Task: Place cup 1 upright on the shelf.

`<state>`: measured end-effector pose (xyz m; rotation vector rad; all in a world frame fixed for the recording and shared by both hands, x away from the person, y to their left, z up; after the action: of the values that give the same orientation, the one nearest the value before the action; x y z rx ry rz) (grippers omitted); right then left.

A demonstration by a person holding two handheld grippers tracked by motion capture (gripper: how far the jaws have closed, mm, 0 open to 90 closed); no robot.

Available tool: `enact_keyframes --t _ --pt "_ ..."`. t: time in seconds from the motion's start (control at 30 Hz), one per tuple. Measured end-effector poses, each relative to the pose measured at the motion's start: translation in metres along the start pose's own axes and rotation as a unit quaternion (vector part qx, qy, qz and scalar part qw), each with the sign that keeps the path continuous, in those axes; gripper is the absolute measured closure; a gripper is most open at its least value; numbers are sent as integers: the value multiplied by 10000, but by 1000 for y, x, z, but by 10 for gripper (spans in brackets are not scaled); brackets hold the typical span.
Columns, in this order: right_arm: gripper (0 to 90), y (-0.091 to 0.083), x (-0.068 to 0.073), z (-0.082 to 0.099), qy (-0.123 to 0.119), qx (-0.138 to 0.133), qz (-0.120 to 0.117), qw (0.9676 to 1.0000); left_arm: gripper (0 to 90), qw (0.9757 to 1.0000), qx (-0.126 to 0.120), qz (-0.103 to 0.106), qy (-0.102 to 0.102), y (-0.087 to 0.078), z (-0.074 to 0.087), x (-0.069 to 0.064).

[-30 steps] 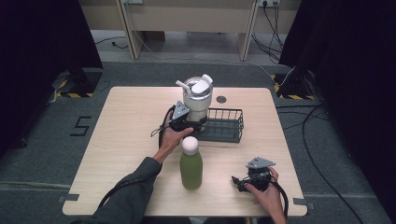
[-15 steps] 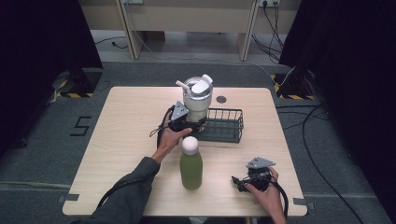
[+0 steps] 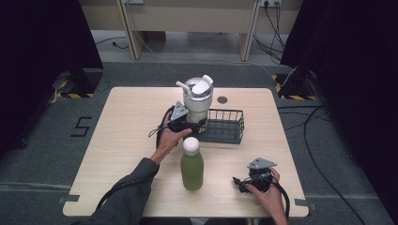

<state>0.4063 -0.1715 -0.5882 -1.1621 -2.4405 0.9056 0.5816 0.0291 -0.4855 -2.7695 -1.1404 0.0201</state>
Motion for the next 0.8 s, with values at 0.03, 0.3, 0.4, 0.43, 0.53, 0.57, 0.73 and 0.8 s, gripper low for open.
enact_keyframes --t 0.03,0.3,0.4,0.43,0.53,0.57,0.73,0.8 --pt "81 0 0 0 0 1 0 10000 86 10000 5 -37 54 0 0 -1" --pt "80 0 0 0 -14 -3 3 10000 97 10000 34 10 -85 -5 2 -1" --pt "80 0 0 0 -10 -1 3 10000 97 9998 107 2 -154 -7 2 -1" --pt "80 0 0 0 -10 -1 3 10000 97 9998 107 2 -154 -7 2 -1" --pt "79 0 0 0 -9 0 4 10000 108 9997 146 -2 -216 -12 2 -2" --pt "79 0 0 0 -10 -1 4 10000 114 9996 170 16 -222 -16 4 -2" --pt "79 0 0 0 6 5 4 10000 140 9994 215 26 -257 -21 5 0" --pt "79 0 0 0 7 5 5 10000 144 9994 219 8 -265 -24 4 -1"
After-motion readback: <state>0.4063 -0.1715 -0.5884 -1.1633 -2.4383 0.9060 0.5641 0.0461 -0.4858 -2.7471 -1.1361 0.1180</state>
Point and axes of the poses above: each handheld gripper's, and its own axes: y roughly forward along the jaws, z roughly out of its underside, x roughly to its left, the point moved 10 cm from there along y, roughly forward along the jaws, and after that the axes turned 4 degrees about -x, right-handed, at the moved point
